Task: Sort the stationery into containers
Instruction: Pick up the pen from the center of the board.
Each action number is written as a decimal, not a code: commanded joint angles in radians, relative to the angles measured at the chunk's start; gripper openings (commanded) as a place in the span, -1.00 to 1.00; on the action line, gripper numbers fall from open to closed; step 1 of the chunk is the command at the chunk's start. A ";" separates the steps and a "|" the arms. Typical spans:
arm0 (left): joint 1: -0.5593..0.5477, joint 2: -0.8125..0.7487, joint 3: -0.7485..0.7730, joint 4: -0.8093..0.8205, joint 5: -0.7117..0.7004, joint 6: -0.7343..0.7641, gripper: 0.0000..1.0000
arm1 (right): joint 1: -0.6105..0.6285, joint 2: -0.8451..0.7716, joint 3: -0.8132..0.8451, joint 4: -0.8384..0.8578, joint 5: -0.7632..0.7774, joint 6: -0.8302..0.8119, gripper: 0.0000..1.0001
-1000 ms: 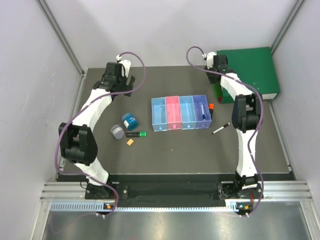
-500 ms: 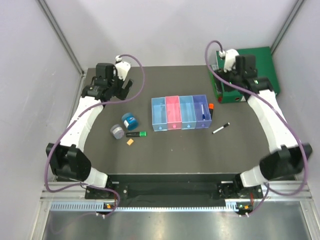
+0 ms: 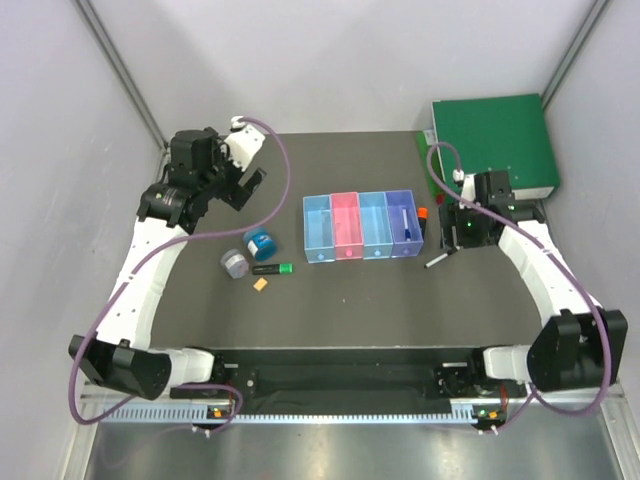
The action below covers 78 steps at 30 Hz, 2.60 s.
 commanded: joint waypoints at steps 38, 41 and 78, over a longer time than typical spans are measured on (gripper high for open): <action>-0.074 -0.035 -0.033 0.023 -0.091 0.028 0.98 | -0.065 0.217 -0.018 -0.028 -0.101 -1.665 0.53; -0.074 -0.026 -0.036 0.025 -0.095 0.025 0.98 | -0.034 0.246 -0.026 0.008 -0.102 -1.658 0.49; -0.076 0.054 0.049 0.028 -0.138 0.084 0.98 | 0.009 0.412 -0.126 0.109 -0.084 -1.541 -0.80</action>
